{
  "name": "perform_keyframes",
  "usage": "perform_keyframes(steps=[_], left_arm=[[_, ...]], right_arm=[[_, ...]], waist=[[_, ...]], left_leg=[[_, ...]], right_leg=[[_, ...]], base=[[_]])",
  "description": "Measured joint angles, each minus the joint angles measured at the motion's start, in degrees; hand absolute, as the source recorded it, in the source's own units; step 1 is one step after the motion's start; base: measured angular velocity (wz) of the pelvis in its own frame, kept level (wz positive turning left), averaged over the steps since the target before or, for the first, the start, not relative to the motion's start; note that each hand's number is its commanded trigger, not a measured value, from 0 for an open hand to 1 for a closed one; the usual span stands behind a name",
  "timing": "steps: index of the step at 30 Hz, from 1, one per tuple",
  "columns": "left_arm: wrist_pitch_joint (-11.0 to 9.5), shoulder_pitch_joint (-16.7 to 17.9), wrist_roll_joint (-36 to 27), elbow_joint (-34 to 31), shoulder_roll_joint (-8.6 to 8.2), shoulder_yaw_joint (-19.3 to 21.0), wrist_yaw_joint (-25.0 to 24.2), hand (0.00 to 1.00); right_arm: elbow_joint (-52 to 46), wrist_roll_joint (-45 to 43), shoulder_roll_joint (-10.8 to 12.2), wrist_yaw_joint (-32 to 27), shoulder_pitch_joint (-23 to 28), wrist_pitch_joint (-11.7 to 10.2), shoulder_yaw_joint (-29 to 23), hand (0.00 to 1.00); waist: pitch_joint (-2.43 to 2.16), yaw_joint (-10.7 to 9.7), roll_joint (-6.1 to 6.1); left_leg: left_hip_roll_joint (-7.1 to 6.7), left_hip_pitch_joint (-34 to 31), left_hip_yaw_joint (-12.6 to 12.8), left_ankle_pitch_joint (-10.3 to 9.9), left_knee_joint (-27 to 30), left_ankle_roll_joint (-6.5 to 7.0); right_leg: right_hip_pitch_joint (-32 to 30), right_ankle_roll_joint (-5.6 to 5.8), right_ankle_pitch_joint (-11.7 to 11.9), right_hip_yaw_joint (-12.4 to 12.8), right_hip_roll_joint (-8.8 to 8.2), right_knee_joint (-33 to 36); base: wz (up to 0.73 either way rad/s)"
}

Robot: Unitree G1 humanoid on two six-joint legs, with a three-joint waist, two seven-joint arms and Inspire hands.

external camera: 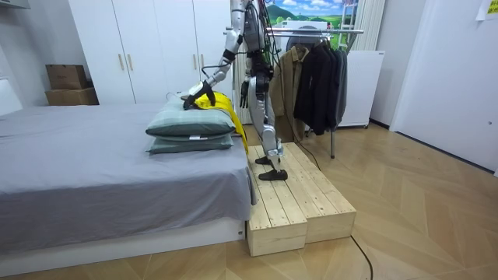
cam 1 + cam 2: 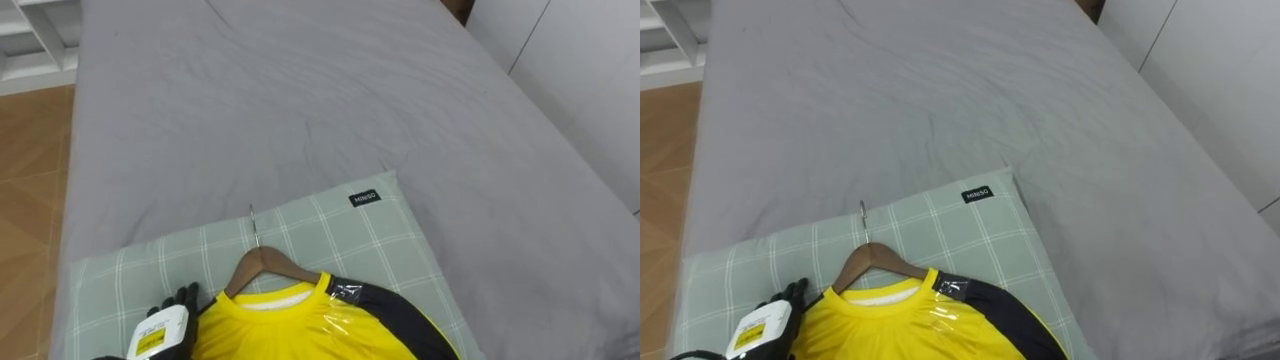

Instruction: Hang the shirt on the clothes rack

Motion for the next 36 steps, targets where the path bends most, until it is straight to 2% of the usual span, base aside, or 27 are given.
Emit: perform_keyframes(steps=[3, 4, 5, 6, 7, 8, 9, 10, 12, 13, 18, 21, 24, 36], left_arm=[[-0.1, -1.1, 0.0, 0.0, 0.21, -0.1, 0.8, 1.00], [-0.1, -1.2, 0.0, 0.2, -0.07, -0.1, 1.0, 1.00], [-0.1, -1.3, -0.1, 0.3, 0.19, 0.1, 1.2, 1.00], [-0.1, -1.4, -0.1, 0.4, 1.38, 1.7, 1.2, 1.00], [0.2, -1.7, -0.1, 1.5, 1.84, 2.6, 1.4, 1.00], [0.3, -1.8, -0.1, 2.4, 1.44, 2.6, 1.5, 1.00], [0.2, -2.5, -0.3, 3.1, 1.27, 2.3, 1.3, 1.00], [0.1, -3.0, -1.2, 2.9, 1.32, 2.1, 1.2, 1.00], [0.0, -3.0, -1.7, 2.6, 1.18, 2.1, 1.2, 1.00], [0.0, -2.9, -1.8, 2.6, 1.02, 2.2, 1.3, 1.00], [0.0, -2.6, -3.3, 2.7, 0.90, 2.2, 1.1, 1.00], [0.2, -2.3, -3.7, 2.7, 0.96, 2.2, 0.9, 1.00], [0.6, -2.1, -4.6, 2.8, 1.10, 2.2, 0.4, 1.00], [1.4, -2.1, -4.5, 3.2, 1.12, 2.3, -1.1, 1.00]], right_arm=[[0.0, 0.0, 0.0, 0.0, 0.3, 0.0, 0.0, 0.00], [0.0, 0.1, 0.1, 0.0, 0.3, 0.0, 0.0, 0.00], [-0.2, 0.2, 0.3, 0.0, 0.1, 0.0, 0.0, 0.00], [-0.8, 0.1, 1.0, -0.1, -1.1, 0.0, 0.1, 0.00], [-1.1, 0.2, 0.5, -0.1, -1.3, 0.1, 0.0, 0.00], [-1.0, 0.2, 0.2, -0.6, -1.3, 0.1, 0.0, 0.00], [-0.6, 0.4, 0.0, -1.4, -1.1, 0.2, 0.2, 0.00], [-0.4, 0.3, 0.1, -1.3, -1.1, 0.4, 0.2, 0.00], [-0.4, 0.2, 0.4, -1.0, -1.1, 0.5, 0.2, 0.00], [-0.4, 0.3, 0.5, -0.4, -1.3, 0.4, 0.1, 0.00], [-0.4, 0.5, 0.6, 1.0, -1.1, 0.4, 0.2, 0.00], [0.3, 0.5, 0.7, 1.7, -0.3, 0.8, 0.7, 0.00], [1.4, 0.5, 0.6, 2.0, -0.2, 0.8, 0.7, 0.00], [1.8, 0.4, 0.6, 2.4, -0.4, 0.8, 0.6, 0.00]], waist=[[0.08, 0.0, -0.11], [0.62, 0.3, 0.00], [0.76, 0.5, 0.25], [0.54, 0.7, -0.86], [0.63, -0.2, -0.79], [0.72, -0.4, -0.08], [0.75, -0.3, 0.02], [0.82, -0.2, -0.12], [0.79, -0.1, -0.16], [0.78, 0.0, -0.30], [0.46, 0.0, -0.56], [-0.21, 0.0, -0.55], [-0.47, 0.0, -0.44], [-0.49, 0.0, -0.41]], left_leg=[[0.07, 0.3, 1.0, 0.5, -0.2, -0.44], [0.54, 1.1, -1.5, 0.8, -0.5, -0.35], [0.78, 1.0, -2.8, 0.8, -0.5, -0.36], [0.90, -0.2, -2.7, 0.5, 0.5, -0.76], [0.51, -0.8, -2.5, -1.2, 1.9, -2.68], [0.76, -1.0, -1.9, -1.4, 1.7, -3.28], [1.19, -0.9, 1.4, -0.2, 0.1, -4.21], [1.76, -1.2, 3.2, 0.9, -1.5, -3.82], [2.00, -0.9, 4.9, 1.0, -1.8, -3.59], [1.54, -1.1, 5.3, 0.9, -1.8, -3.05], [0.89, -1.1, 5.5, 1.2, -0.9, -2.45], [0.85, -1.0, 6.2, 1.3, -0.5, -2.42], [0.84, -0.9, 6.6, 1.3, 0.0, -2.42], [0.91, -0.2, 6.7, 1.3, 0.3, -2.50]], right_leg=[[-0.2, -0.11, -0.2, -0.7, -0.25, 1.4], [-3.4, -0.48, -2.2, -1.2, 0.66, 5.3], [-4.7, -1.48, -2.5, -0.4, 2.01, 3.4], [-7.5, -4.68, 1.9, 1.4, 4.18, -4.6], [-8.5, -5.19, 10.3, -0.3, 3.76, -7.4], [-8.1, -5.32, 10.5, -0.8, 3.85, -7.4], [-7.4, -5.32, 10.4, -0.6, 3.59, -7.4], [-7.0, -5.18, 10.3, -0.1, 3.72, -7.4], [-7.0, -5.13, 10.2, -0.2, 4.11, -7.6], [-7.2, -5.14, 10.1, -0.2, 4.13, -7.6], [-6.4, -4.65, 10.2, 0.6, 3.76, -8.3], [-6.2, -4.40, 10.5, 0.9, 3.68, -8.3], [-6.0, -4.50, 10.8, 0.9, 3.60, -8.3], [-5.2, -4.64, 10.9, 0.9, 3.66, -8.2]], base=[[0.15], [-0.20], [-0.48], [-0.25], [-0.05], [0.36], [0.32], [0.21], [0.09], [0.09], [0.01], [-0.06], [-0.07], [0.00]])
